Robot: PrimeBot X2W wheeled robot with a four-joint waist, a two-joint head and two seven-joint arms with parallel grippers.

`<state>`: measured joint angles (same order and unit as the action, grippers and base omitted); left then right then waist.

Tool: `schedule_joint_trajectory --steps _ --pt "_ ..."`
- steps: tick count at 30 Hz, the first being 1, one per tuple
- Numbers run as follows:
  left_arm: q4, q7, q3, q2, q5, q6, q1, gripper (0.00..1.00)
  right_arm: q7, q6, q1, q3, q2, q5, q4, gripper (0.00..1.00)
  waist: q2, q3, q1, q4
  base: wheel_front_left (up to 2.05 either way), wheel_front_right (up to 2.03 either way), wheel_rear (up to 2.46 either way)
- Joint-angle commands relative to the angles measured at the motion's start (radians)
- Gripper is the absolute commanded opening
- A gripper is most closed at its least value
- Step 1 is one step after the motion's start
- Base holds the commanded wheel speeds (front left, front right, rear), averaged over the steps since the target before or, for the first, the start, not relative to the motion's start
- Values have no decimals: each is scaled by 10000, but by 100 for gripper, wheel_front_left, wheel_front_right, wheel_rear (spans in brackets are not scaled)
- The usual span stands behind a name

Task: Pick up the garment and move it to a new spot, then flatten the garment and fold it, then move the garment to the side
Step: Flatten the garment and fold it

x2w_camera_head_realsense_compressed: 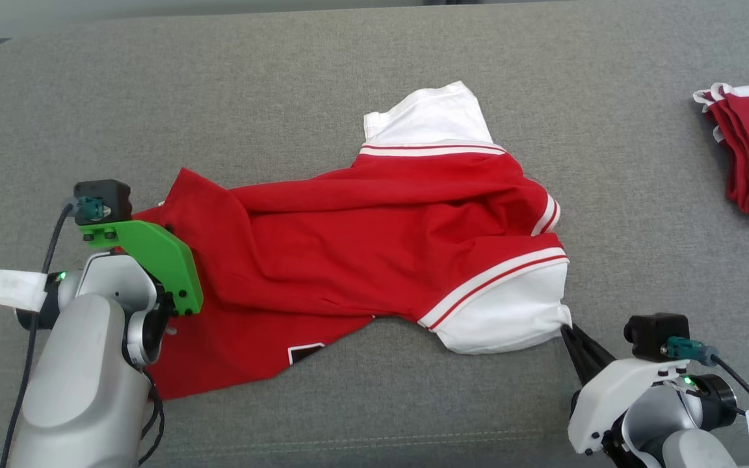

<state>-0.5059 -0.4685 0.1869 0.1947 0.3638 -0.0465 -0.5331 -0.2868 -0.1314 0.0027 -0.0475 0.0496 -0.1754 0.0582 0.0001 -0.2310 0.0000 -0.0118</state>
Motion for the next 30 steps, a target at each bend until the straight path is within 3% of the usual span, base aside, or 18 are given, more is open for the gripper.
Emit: schedule_joint_trajectory --steps 1,5,19,21,30 --pt "89 168 -123 12 39 -92 24 0 138 15 -122 -8 18 -280 -73 0 -1 100 0 -15 0 0 0" --pt "629 1037 -459 -52 170 -352 45 0 475 14 -381 -86 20 -1338 -360 0 -1 378 0 -66 0 0 0" --pt "2283 2946 -1770 -471 1457 -278 -556 0 -60 11 -2944 61 28 -3216 -647 0 -1 1175 0 -546 0 0 0" --pt "2335 3328 -1913 -261 1305 -307 -732 0 -286 8 -3621 92 6 -3370 -483 0 -1 1087 0 -697 0 0 0" --pt "1809 4273 -2725 -701 2602 165 -2394 0 -3 8 -7117 326 179 -3125 912 0 -1 -248 0 -1081 0 0 0"
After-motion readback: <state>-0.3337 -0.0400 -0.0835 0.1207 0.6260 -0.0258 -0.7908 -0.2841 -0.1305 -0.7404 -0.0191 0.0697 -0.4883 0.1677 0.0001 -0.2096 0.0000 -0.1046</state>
